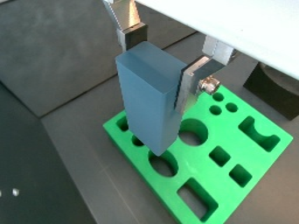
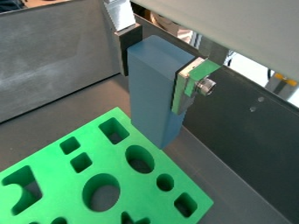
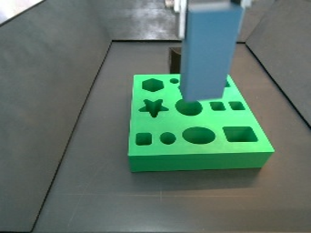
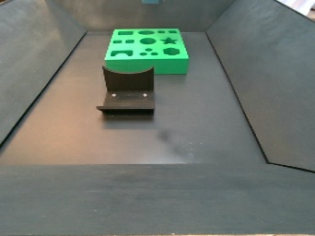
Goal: Pick up the rectangle object. Move up. Place the rectangle object on the fixture. Regrasp the rectangle object. Move to above the board. Insert the rectangle object.
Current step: Insert the rectangle object.
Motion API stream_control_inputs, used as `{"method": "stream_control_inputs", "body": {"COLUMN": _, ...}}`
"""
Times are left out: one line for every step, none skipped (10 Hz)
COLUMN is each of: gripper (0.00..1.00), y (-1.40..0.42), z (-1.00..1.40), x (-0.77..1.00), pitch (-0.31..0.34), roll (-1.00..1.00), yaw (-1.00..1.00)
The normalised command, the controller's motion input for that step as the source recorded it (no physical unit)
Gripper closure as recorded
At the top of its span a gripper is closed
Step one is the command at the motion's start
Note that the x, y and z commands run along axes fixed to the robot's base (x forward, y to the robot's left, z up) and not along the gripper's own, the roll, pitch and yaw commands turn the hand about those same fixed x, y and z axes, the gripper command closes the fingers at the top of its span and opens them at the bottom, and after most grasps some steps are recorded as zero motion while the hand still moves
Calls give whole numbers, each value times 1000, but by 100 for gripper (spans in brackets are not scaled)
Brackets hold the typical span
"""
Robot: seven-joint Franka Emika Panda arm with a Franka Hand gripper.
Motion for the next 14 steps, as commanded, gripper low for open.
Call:
{"method": "stream_control_inputs", "body": {"gripper": 100, "y": 0, "z": -37, "x": 0, "pitch": -4, "roll": 0, "yaw": 0}}
{"method": "stream_control_inputs", "body": {"gripper": 100, "y": 0, "z": -77, "x": 126, "pitch": 0, "roll": 26, "yaw": 0}}
{"method": "stream_control_inputs", "body": {"gripper": 100, "y": 0, "z": -54, "x": 343, "pitch": 0, "roll": 94, "yaw": 46}}
{"method": "stream_control_inputs", "body": {"gripper": 100, "y": 0, "z": -74, "x": 363, "pitch": 0, "roll": 150, "yaw": 97}}
{"method": "stream_control_inputs", "body": {"gripper": 100, "y": 0, "z": -91, "x": 411, "pitch": -7, "roll": 134, "yaw": 106}}
{"method": "stream_control_inputs", "body": {"gripper": 100, "y": 0, "z": -120, "x": 389, "pitch": -26, "roll": 136, "yaw": 111}}
{"method": "stream_control_inputs", "body": {"gripper": 100, "y": 0, "z": -157, "x": 374, "pitch": -26, "roll": 159, "yaw": 126}}
{"method": "stream_control_inputs", "body": {"gripper": 100, "y": 0, "z": -143, "x": 363, "pitch": -11, "roll": 187, "yaw": 134}}
{"method": "stream_control_inputs", "body": {"gripper": 100, "y": -9, "z": -117, "x": 406, "pitch": -10, "roll": 164, "yaw": 111}}
{"method": "stream_control_inputs", "body": {"gripper": 100, "y": -20, "z": -109, "x": 426, "pitch": 0, "roll": 174, "yaw": 106}}
{"method": "stream_control_inputs", "body": {"gripper": 100, "y": -17, "z": -157, "x": 417, "pitch": -10, "roll": 169, "yaw": 86}}
{"method": "stream_control_inputs", "body": {"gripper": 100, "y": -11, "z": -163, "x": 420, "pitch": -7, "roll": 167, "yaw": 77}}
{"method": "stream_control_inputs", "body": {"gripper": 100, "y": 0, "z": -143, "x": 417, "pitch": 0, "roll": 181, "yaw": 91}}
{"method": "stream_control_inputs", "body": {"gripper": 100, "y": 0, "z": -177, "x": 389, "pitch": 0, "roll": 209, "yaw": 97}}
